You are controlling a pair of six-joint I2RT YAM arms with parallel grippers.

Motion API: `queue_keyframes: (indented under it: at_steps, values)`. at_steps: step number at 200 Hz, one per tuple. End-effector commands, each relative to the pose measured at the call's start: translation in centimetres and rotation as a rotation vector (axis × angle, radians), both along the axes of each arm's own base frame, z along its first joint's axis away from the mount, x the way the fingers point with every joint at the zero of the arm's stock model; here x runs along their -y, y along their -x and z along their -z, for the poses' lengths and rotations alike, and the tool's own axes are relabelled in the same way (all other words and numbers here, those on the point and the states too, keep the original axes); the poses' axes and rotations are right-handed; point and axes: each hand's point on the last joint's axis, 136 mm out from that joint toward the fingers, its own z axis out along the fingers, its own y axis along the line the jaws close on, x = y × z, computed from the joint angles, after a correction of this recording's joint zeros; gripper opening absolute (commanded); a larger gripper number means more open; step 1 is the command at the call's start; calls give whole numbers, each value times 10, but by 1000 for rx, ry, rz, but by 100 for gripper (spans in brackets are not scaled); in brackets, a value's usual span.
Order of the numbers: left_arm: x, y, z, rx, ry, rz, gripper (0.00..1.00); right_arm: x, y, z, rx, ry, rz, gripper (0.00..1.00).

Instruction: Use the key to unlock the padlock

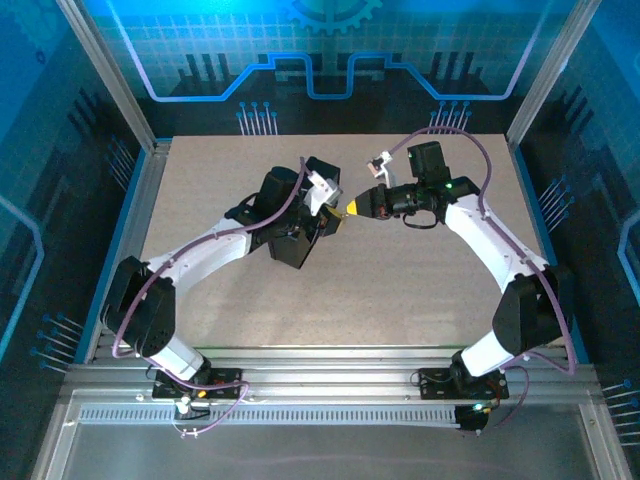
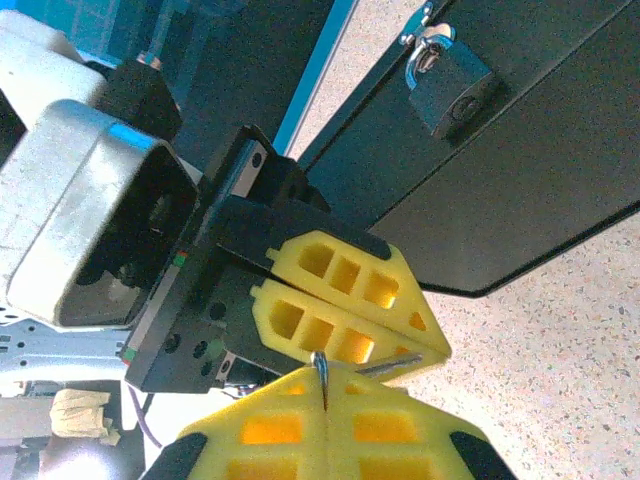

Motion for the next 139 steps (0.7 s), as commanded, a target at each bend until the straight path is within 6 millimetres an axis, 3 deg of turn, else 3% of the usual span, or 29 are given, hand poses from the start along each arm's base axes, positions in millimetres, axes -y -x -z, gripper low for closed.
queue_keyframes:
  at_steps: [1, 50, 76, 139]
  values:
    - [-2, 3, -21, 54, 61, 19, 4, -1, 1, 8, -22, 13, -11, 4]
    - [-3, 7, -21, 41, 70, 30, 0, -1, -1, 11, -30, 14, -6, 5]
    - [0, 10, -20, 19, 78, 47, 9, -1, -3, 10, -31, 2, 7, 5]
    - [-1, 5, -25, 49, 90, 29, 6, -3, -2, 16, -53, -2, -8, 5]
